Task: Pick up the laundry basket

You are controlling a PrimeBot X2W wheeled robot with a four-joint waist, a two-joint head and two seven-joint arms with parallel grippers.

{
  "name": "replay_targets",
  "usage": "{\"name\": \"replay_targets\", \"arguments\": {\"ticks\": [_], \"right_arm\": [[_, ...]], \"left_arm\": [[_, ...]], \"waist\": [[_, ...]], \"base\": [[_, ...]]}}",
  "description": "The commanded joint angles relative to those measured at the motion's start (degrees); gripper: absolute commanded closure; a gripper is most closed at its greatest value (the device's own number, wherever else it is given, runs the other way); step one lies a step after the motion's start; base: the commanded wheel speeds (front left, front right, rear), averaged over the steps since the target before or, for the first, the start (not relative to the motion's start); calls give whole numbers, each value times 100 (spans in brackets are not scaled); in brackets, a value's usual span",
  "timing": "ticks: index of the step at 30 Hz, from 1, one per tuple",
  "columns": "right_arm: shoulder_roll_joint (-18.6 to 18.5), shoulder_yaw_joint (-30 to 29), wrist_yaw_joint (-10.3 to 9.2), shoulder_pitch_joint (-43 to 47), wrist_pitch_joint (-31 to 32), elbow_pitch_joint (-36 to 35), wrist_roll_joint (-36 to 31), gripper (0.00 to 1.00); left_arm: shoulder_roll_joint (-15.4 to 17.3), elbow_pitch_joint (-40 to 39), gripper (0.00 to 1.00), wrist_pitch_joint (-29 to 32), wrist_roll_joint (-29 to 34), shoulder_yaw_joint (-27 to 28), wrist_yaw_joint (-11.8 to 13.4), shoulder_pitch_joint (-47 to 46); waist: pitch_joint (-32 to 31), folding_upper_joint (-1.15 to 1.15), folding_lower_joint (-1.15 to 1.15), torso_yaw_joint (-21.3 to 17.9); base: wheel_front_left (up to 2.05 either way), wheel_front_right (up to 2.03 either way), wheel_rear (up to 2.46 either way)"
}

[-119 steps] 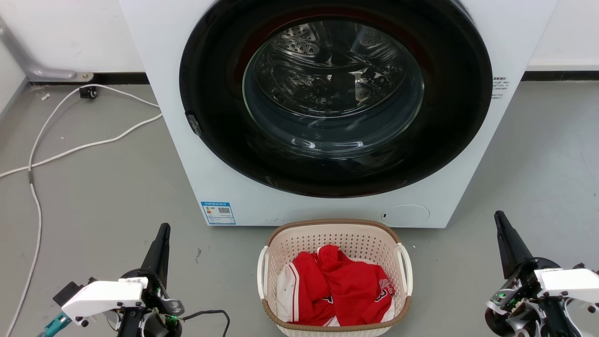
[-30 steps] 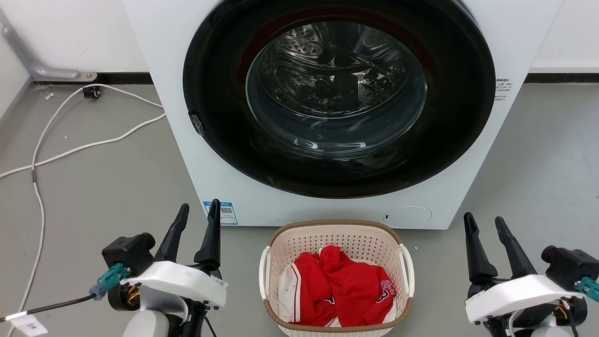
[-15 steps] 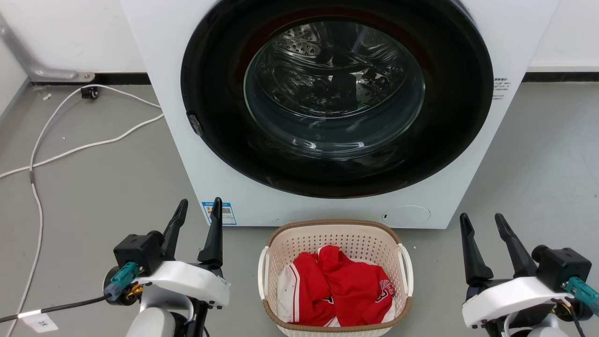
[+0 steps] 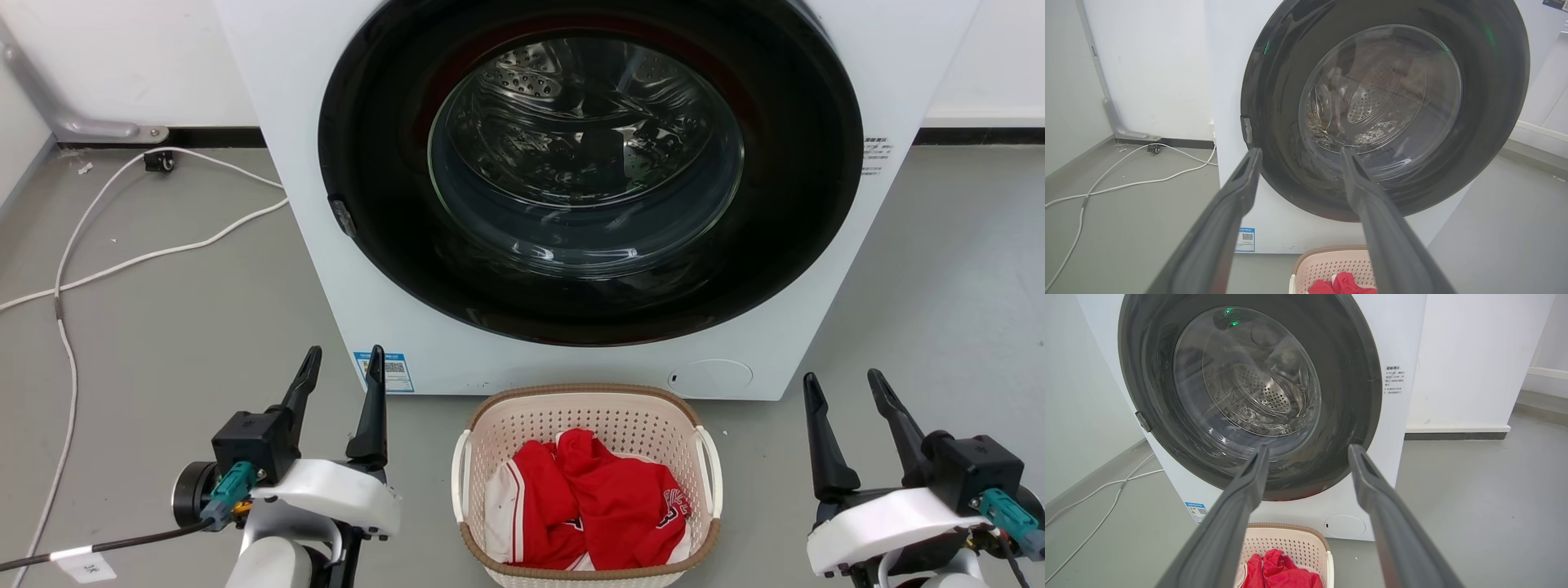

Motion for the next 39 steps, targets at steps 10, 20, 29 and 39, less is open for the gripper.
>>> {"name": "replay_targets", "arguments": {"ticks": [10,20,29,39], "right_arm": [[5,13,-2,69,-120,-109,-365,0],[8,-41,-2,125,-229,-78,-629,0],[9,-29,-2,101,-317,6,-647,0],[9,-29,-2,86,-328,66,-599,0]], "left_arm": [[-14,44,0,-147,470,64,12,-60],[-37,111,0,-254,871,51,-7,-47],[-62,193,0,-299,1040,71,-61,-77],[-96,221,0,-299,1036,90,-114,-68]], "waist": [[-1,0,0,-25],[-5,0,0,-5],[-19,0,0,-2],[-27,0,0,-5]], "base": [[0,0,0],[0,0,0],[0,0,0],[0,0,0]]}}
